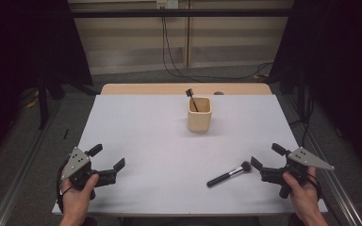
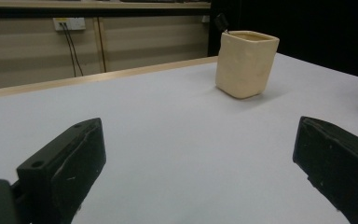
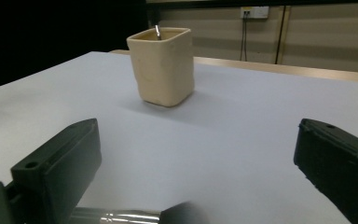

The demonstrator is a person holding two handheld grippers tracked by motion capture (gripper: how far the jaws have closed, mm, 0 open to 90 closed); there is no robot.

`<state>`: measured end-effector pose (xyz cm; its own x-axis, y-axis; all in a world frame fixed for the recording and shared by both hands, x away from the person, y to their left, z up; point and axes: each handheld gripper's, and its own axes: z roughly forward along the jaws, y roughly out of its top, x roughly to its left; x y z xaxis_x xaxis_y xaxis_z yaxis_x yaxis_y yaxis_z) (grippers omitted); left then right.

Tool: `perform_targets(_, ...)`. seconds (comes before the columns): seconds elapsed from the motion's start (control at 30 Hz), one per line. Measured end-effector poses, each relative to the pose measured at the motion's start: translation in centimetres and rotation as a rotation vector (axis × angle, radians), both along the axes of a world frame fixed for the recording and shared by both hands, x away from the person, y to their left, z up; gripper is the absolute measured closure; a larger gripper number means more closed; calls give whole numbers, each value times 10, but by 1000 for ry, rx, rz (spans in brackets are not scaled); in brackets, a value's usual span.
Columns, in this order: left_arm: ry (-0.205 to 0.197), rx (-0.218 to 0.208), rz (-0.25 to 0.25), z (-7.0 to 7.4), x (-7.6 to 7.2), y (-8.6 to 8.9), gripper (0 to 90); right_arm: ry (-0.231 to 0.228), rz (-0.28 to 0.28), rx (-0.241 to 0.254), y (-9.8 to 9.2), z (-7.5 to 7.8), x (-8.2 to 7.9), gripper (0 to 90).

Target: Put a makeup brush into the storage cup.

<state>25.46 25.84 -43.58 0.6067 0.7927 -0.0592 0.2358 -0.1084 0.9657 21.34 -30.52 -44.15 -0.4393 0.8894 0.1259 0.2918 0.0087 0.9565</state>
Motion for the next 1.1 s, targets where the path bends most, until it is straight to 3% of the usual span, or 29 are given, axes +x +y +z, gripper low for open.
perform_targets(0.27, -4, -1, 7, 1, -1, 1, 25, 3, 12, -8, 6, 2, 7, 11)
perform_targets(0.67, 5, 8, 6, 2, -1, 0, 25, 41, 125, -8, 8, 17, 29, 12)
perform_targets(1.1, 4, 17, 28, 1, -7, 6, 23, 38, 196, -29, 23, 31, 61, 4)
